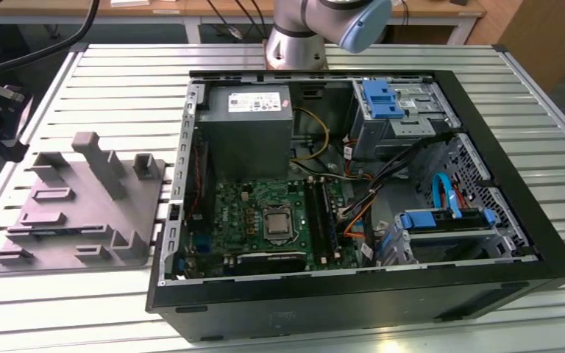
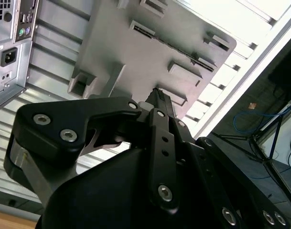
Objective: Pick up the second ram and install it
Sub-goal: 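Reach for the second ram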
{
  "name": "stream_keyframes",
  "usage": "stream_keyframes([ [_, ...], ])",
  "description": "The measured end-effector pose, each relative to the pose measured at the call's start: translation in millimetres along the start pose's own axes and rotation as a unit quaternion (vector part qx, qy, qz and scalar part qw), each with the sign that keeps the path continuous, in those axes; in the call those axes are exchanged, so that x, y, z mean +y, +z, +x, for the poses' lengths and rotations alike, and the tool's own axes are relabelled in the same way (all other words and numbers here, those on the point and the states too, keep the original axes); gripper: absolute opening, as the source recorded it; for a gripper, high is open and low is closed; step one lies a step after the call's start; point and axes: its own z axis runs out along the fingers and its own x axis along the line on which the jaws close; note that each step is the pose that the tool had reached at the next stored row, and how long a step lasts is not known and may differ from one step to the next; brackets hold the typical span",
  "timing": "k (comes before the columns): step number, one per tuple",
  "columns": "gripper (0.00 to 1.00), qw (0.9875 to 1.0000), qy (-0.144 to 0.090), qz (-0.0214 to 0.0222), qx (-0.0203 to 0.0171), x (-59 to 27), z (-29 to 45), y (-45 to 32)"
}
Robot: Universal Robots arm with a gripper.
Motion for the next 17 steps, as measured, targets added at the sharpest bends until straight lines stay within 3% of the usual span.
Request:
stream_keyframes([
  [17, 0.1, 1.0, 0.0, 0.0, 0.0, -17.7, -1.1, 8.4],
])
